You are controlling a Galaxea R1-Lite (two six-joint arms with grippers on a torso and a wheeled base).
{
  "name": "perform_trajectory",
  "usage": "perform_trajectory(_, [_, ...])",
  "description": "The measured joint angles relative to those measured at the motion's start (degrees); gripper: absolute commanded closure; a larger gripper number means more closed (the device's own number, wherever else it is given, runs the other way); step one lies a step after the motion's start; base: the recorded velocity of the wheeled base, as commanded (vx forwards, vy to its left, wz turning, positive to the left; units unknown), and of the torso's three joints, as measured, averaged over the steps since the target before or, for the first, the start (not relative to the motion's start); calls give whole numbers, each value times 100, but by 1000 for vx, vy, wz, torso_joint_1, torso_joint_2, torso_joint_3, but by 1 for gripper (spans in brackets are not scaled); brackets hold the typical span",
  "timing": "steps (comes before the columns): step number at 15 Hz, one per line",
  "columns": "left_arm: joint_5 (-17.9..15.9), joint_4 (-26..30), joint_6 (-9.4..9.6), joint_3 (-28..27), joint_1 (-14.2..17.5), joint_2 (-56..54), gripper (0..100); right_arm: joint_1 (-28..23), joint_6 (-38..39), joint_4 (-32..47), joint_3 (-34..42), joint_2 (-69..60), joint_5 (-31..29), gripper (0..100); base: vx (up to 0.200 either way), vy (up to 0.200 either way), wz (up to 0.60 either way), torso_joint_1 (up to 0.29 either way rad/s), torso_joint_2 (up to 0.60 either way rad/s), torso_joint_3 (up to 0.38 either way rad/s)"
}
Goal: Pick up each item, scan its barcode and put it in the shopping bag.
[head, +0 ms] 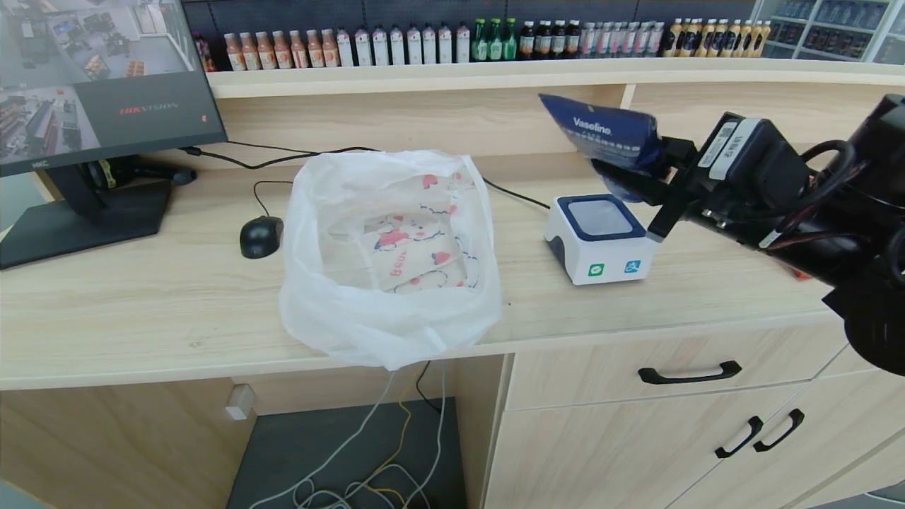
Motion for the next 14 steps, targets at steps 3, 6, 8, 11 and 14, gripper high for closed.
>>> perform_trajectory(3, [0,0,-2,0,2,0,0,-94,-561,555,-306,91,399,100,0,0,0,0,0,0])
perform_trajectory(6, [0,0,-2,0,0,0,0,-149,-778,596,-339,161,523,100,0,0,0,0,0,0])
perform_trajectory(8, [0,0,-2,0,-2,0,0,-212,-1135,965,-319,179,602,100,0,0,0,0,0,0])
perform_trajectory(11, [0,0,-2,0,-2,0,0,-384,-1415,1165,-356,185,796,100,0,0,0,0,0,0])
perform_trajectory(14, [0,0,-2,0,2,0,0,-474,-1499,1172,-356,202,911,100,0,0,0,0,0,0])
